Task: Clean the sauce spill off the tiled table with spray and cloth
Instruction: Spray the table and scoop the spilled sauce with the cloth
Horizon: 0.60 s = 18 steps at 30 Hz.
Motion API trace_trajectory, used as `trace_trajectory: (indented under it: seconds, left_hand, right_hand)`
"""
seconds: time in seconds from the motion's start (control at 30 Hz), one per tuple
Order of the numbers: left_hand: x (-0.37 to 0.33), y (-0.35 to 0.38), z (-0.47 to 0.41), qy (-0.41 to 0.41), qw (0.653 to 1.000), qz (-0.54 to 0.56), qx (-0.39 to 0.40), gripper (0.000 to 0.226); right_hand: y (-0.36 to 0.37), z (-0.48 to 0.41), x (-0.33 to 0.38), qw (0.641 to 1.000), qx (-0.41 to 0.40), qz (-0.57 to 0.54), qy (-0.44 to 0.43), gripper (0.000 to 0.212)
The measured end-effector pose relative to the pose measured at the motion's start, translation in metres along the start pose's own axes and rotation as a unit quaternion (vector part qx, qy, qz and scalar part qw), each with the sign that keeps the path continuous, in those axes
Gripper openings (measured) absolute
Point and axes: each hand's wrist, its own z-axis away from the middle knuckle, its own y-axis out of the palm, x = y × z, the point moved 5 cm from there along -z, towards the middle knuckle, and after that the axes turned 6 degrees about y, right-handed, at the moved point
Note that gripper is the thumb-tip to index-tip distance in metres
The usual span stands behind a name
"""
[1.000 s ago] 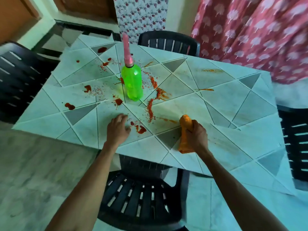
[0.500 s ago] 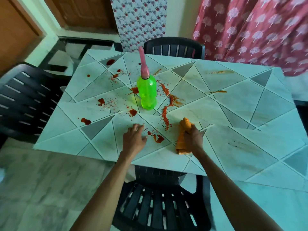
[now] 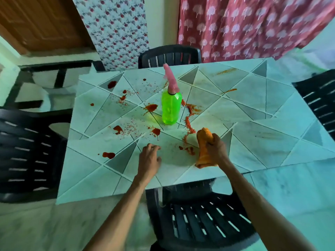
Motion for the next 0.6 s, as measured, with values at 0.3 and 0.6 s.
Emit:
trace_trajectory:
  seconds: [0.3,0.6]
  left_hand:
    - [0.005,0.002,0.011,0.009,0.998,-0.043,0.036,0.055]
    - [0.009,0.001,0.012,0.022,0.998,-0.043,0.041,0.056]
  right_hand:
    - [0.035,0.018,-0.013,0.999,0.017,-0.016,0.032,0.034]
    - [0.098,0.043,0.038,0.989,0.142,-0.045,-0.002,0.044]
